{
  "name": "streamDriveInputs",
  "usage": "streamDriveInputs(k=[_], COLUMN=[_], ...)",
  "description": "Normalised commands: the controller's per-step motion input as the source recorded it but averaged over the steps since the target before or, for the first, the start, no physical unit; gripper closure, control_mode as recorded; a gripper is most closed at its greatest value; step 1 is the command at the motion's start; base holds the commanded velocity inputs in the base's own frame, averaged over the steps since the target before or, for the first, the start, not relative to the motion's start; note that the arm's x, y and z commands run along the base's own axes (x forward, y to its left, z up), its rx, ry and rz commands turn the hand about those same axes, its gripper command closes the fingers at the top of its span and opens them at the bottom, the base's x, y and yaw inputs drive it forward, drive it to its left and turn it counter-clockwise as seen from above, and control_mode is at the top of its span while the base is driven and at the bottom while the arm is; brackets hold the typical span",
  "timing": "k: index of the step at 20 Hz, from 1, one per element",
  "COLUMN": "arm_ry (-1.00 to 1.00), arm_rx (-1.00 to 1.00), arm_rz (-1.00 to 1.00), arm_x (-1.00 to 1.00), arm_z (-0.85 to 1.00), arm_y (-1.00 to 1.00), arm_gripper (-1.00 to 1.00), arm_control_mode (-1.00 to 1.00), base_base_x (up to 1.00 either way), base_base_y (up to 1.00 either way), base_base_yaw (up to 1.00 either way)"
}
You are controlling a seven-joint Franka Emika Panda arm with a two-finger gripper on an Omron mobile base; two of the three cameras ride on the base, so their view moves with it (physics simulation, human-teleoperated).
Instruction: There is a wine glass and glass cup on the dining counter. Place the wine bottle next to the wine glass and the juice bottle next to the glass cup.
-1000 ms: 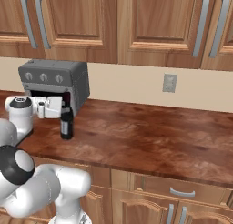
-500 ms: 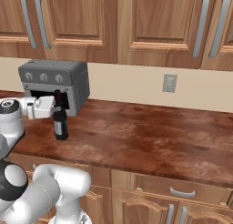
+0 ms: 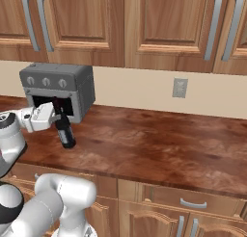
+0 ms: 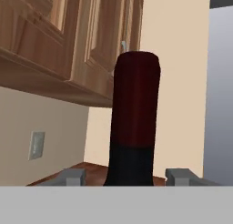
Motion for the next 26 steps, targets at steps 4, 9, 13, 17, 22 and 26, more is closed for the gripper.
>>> streamDriveInputs(k=[4,9,13,17,22,26], arm_ry=[0.0,0.0,-0.01,0.0,0.0,0.0], arm_rx=[0.0,0.0,0.0,0.0,0.0,0.0], arm_rz=[-0.03,-0.03,-0.03,-0.01,0.0,0.0], arm_x=[-0.14,-0.19,-0.21,-0.07,0.0,0.0], arm_z=[0.08,0.09,0.03,0.0,0.0,0.0], arm_y=[0.0,0.0,0.0,0.0,0.0,0.0], arm_gripper=[1.0,1.0,1.0,1.0,1.0,1.0], arm_control_mode=[-1.0,-1.0,-1.0,-1.0,-1.0,-1.0], base_base_x=[0.0,0.0,0.0,0.0,0.0,0.0], base_base_y=[0.0,0.0,0.0,0.0,0.0,0.0], base_base_yaw=[0.0,0.0,0.0,0.0,0.0,0.0])
